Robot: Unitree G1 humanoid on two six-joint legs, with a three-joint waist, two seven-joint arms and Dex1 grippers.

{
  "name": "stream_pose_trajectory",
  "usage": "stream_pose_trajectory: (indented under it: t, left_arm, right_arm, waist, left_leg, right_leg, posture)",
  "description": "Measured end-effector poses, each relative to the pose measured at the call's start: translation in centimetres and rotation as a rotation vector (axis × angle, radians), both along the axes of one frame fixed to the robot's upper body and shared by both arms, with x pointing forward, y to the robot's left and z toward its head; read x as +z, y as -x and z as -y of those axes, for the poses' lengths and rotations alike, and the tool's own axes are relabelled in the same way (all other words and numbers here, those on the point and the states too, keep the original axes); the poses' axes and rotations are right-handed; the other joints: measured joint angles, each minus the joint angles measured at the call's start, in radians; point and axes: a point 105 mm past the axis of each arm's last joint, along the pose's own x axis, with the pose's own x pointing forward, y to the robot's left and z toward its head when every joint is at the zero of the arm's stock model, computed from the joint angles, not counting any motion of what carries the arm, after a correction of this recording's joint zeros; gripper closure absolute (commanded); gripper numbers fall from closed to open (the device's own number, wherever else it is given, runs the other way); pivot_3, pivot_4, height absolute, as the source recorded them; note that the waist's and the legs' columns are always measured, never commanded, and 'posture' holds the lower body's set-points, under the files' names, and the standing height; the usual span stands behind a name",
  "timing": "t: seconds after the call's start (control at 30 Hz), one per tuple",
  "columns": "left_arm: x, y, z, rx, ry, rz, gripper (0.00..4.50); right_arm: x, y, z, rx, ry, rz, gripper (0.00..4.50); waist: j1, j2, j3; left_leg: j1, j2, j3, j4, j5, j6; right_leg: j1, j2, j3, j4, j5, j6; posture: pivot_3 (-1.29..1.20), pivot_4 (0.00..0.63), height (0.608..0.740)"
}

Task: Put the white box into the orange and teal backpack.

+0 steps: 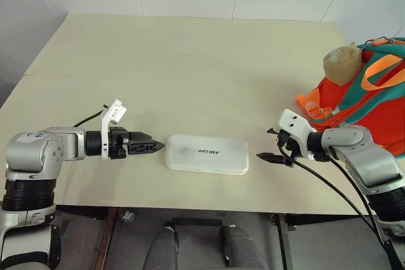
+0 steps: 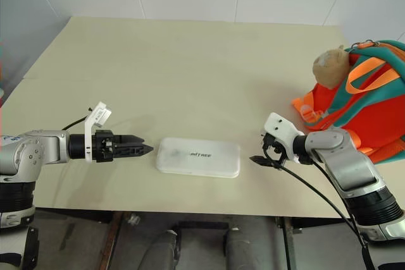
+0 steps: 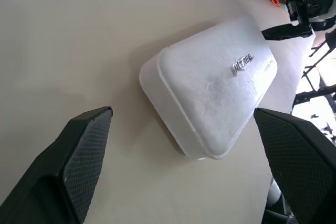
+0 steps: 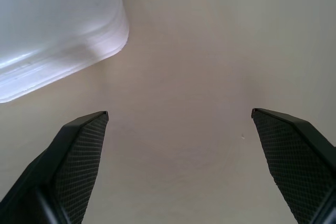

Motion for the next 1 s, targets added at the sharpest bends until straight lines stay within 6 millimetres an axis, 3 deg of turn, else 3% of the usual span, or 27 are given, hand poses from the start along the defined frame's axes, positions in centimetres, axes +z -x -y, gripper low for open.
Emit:
stream_pose_trajectory:
  t: [0.17,0.33,0.63,0.7,0.8,0.87,1.0]
  left_arm:
    - [-0.7,-0.3,1.2,0.007,0.14,-0.178,0.02]
    - [-2.3,-0.4,1.5,0.03,0.163,-0.283,0.02]
    - [-2.7,-1.7,3.3,0.0,0.175,-0.299,0.02]
    - [-2.9,-1.8,3.9,-0.018,0.176,-0.304,0.02]
    - [-3.0,-1.8,4.7,-0.04,0.192,-0.307,0.02]
    - [-3.0,-1.8,5.1,-0.052,0.201,-0.308,0.02]
    - [-3.1,-1.8,5.7,-0.068,0.213,-0.307,0.02]
  right_arm:
    - [-0.2,0.0,-0.4,0.0,-0.012,0.004,0.0]
    - [-0.6,0.1,-0.3,-0.012,-0.014,-0.001,0.0]
    - [-0.7,0.3,-1.5,0.007,-0.046,0.008,0.0]
    - [-0.7,0.2,-1.7,0.009,-0.049,0.009,0.0]
    - [-0.6,0.1,-2.1,0.014,-0.055,0.018,0.0]
    - [-0.4,-0.1,-2.5,0.022,-0.065,0.028,0.0]
    - [-0.3,-0.2,-2.7,0.024,-0.063,0.036,0.0]
  waist:
    - [0.002,0.0,0.0]
    - [0.003,0.0,0.0]
    - [0.008,0.0,0.0]
    - [0.005,0.0,0.0]
    - [0.006,0.0,0.0]
    - [0.008,0.0,0.0]
    - [0.008,0.0,0.0]
  left_leg:
    - [0.0,0.0,0.0,0.001,0.0,0.0]
    - [0.0,0.0,0.0,0.0,0.0,0.0]
    - [0.011,-0.001,0.0,0.001,0.0,0.0]
    - [0.014,-0.001,0.0,-0.001,0.0,0.0]
    - [0.014,-0.001,0.001,-0.001,0.0,0.0]
    - [0.014,-0.001,0.001,-0.001,0.0,0.0]
    - [0.014,-0.001,0.001,-0.002,-0.002,-0.001]
  right_leg:
    - [0.0,0.0,0.0,0.0,0.0,0.001]
    - [0.0,0.0,0.0,0.001,0.0,0.001]
    - [0.013,-0.001,0.0,-0.005,-0.001,-0.001]
    - [0.018,-0.001,0.0,-0.011,-0.006,-0.014]
    - [0.018,-0.002,0.001,-0.011,-0.005,-0.011]
    - [0.018,-0.002,0.0,-0.01,0.002,0.002]
    - [0.018,-0.002,0.0,-0.011,0.002,0.002]
  posture:
    - [0.0,0.15,0.74]
    - [0.0,0.15,0.74]
    - [0.0,0.15,0.74]
    - [0.0,0.15,0.74]
    - [0.0,0.15,0.74]
    - [0.0,0.15,0.74]
    - [0.0,0.15,0.74]
